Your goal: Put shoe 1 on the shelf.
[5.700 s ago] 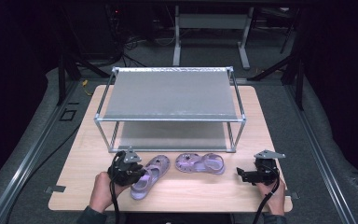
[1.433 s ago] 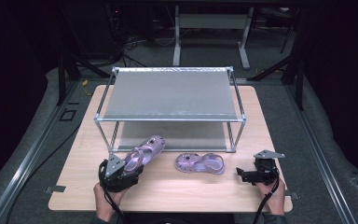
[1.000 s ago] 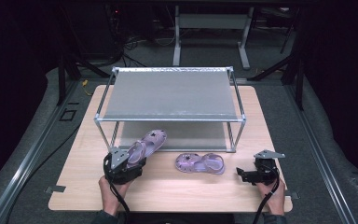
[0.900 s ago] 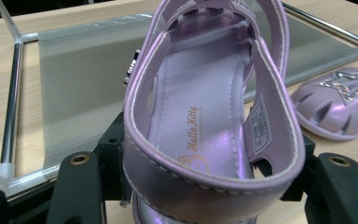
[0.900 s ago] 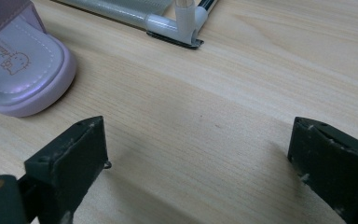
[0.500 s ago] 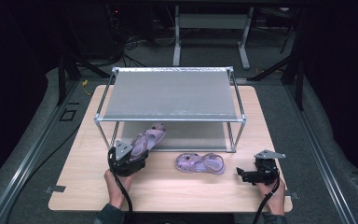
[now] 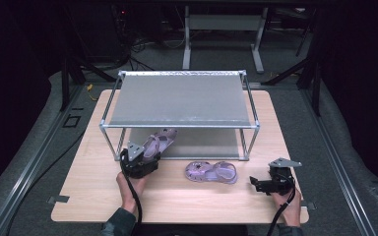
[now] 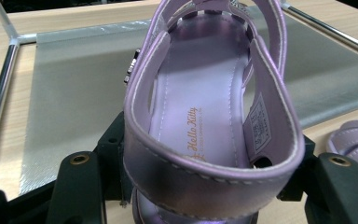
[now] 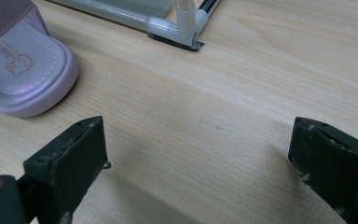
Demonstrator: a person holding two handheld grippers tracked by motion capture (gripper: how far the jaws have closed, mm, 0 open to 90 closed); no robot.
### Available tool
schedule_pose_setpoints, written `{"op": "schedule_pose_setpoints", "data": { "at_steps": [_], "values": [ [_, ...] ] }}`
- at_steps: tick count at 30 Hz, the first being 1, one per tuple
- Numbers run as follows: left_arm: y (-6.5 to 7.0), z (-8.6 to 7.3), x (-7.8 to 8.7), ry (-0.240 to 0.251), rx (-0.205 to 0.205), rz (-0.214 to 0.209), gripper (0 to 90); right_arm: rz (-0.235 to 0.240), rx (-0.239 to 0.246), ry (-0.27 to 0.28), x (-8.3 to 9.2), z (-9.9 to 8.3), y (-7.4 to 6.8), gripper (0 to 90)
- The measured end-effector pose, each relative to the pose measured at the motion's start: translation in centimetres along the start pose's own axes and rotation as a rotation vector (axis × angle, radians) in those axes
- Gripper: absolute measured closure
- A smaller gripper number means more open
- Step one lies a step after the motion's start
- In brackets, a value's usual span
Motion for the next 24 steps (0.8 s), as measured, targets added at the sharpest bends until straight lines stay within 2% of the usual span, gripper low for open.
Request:
{"op": "schedule_pose_setpoints", "data": {
  "at_steps": [2, 6, 9, 10, 19, 21, 24],
  "values": [
    [0.2, 0.1, -0.4, 0.001, 0.006, -0.001, 37.5, -0.001, -0.001, 0.001, 0.0, 0.0, 0.0, 4.0],
    [0.5, 0.4, -1.1, -0.017, -0.018, 0.009, 37.5, 0.0, 0.0, 0.0, 0.0, 0.0, 0.0, 4.0],
    [0.6, 0.4, -1.8, -0.023, -0.015, 0.009, 37.5, 0.0, -0.001, 0.001, 0.0, 0.0, 0.0, 4.0],
    [0.6, 0.3, -2.2, -0.039, -0.018, 0.007, 37.5, 0.0, -0.001, 0.001, 0.0, 0.0, 0.0, 4.0],
    [0.3, 0.0, -4.0, -0.069, -0.008, 0.023, 37.5, 0.0, 0.0, 0.001, 0.0, 0.0, 0.0, 4.0],
    [0.2, 0.1, -4.5, -0.072, 0.026, 0.02, 37.5, 0.001, 0.0, 0.0, 0.0, 0.0, 0.0, 4.1],
    [0.0, 0.6, -5.0, -0.074, 0.026, 0.03, 37.5, 0.001, -0.001, 0.001, 0.0, 0.0, 0.0, 4.1]
  ]
}}
Point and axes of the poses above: each handheld gripper's, and its own axes: x roughly backward along the jaws, z roughly out of its top, y roughly to its right, the point moved 1 cm from there along -x, roughly forward along the jaws, and after that the axes turned 1 degree about y, right-handed, at the moved point
